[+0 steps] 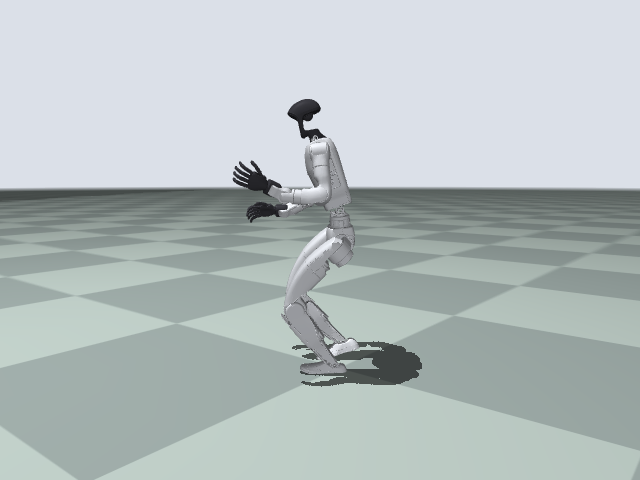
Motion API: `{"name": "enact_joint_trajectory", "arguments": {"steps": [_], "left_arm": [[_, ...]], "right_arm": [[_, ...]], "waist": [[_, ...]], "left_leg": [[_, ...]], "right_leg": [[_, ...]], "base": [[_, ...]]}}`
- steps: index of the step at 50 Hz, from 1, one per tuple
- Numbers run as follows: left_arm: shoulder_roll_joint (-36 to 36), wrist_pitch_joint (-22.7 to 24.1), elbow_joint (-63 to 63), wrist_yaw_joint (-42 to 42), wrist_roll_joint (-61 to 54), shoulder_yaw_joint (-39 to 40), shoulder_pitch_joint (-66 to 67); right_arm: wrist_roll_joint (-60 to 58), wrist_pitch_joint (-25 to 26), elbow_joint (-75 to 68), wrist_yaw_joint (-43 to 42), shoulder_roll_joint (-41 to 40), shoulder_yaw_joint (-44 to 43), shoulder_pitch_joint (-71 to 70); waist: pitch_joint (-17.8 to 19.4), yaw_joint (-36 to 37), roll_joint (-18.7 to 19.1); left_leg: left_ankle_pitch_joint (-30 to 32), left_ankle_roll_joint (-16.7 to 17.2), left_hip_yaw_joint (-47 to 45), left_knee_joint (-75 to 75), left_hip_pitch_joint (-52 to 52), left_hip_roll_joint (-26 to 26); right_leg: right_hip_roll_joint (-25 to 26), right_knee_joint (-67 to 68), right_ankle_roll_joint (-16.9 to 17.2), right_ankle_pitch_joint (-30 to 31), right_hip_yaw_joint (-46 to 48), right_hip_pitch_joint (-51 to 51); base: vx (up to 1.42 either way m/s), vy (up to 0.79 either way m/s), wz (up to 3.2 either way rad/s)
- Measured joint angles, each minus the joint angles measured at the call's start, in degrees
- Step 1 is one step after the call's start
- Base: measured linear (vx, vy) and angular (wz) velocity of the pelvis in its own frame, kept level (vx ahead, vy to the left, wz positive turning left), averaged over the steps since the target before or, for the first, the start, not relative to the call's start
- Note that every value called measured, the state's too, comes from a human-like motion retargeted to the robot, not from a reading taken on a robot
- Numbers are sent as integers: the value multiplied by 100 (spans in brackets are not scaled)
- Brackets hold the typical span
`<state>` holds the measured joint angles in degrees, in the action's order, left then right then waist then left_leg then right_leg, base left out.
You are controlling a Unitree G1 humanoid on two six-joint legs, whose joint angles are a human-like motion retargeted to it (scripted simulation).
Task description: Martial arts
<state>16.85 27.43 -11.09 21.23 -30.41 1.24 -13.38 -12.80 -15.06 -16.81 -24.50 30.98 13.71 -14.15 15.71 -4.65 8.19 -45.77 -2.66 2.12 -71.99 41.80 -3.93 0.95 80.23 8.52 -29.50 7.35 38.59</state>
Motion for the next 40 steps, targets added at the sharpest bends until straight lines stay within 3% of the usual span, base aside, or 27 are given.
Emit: {"name": "enact_joint_trajectory", "arguments": {"steps": [7, 17, 25, 29, 32, 33, 34, 38, 40], "left_arm": [[-214, -211, 1039, -185, -392, -189, 362], [-238, -1569, 3577, -2836, -850, -846, 2260], [66, -2271, 5189, -4139, -22, -898, 4071], [-176, -2424, 5900, -4436, 348, -853, 4915], [-610, -2569, 6194, -4667, 450, -1030, 5390], [-782, -2645, 6205, -4799, 417, -1151, 5507], [-939, -2737, 6173, -4941, 377, -1307, 5581], [-1327, -3160, 5841, -5530, 427, -1952, 5529], [-1392, -3253, 5746, -5683, 662, -2170, 5369]], "right_arm": [[796, -32, -279, 160, -402, 127, -141], [2250, 53, -483, 1990, -389, 478, 761], [2917, 165, -282, 3047, 209, 451, 2742], [3532, 315, -588, 3471, 118, 279, 4030], [4308, 638, -840, 3962, -248, 156, 4863], [4607, 821, -901, 4169, -405, 160, 5080], [4899, 1053, -952, 4414, -567, 202, 5243], [5495, 2036, -1182, 5391, -1121, 632, 5464], [5455, 2313, -1324, 5716, -1319, 945, 5410]], "waist": [[102, 73, -65], [711, 334, -35], [1114, 766, -24], [976, 1081, -5], [729, 1313, 12], [637, 1354, 6], [536, 1362, -17], [75, 1152, -359], [-139, 1041, -582]], "left_leg": [[186, 20, 101, -422, 1081, -101], [474, 328, 223, -1506, 2396, -259], [163, 583, 402, -2145, 2443, -612], [-136, 536, 578, -1754, 1604, -721], [43, 481, 874, -840, 545, -832], [318, 511, 1028, -440, 106, -881], [993, 618, 1073, -22, -279, -832], [4854, 1424, 873, 1697, -1078, -641], [5756, 1766, 740, 2243, -1157, -728]], "right_leg": [[-95, 79, -393, -195, 130, 963], [-238, 554, -1370, -1102, 328, 1913], [-498, 1267, -1702, -1527, 409, 1987], [-810, 1107, -1596, -1168, 639, 1398], [-1115, 653, -1153, 54, 811, 813], [-1155, 449, -920, 581, 769, 631], [-1237, 222, -780, 921, 732, 485], [-1790, -757, -409, 2085, 581, 179], [-1900, -1099, -252, 2282, 459, 133]], "base": [[-11, -4, -8], [-6, -4, -8], [3, 0, 0], [14, 0, 6], [16, -1, 43], [13, -2, 106], [11, -4, 143], [4, -6, 231], [-3, -4, 277]]}}
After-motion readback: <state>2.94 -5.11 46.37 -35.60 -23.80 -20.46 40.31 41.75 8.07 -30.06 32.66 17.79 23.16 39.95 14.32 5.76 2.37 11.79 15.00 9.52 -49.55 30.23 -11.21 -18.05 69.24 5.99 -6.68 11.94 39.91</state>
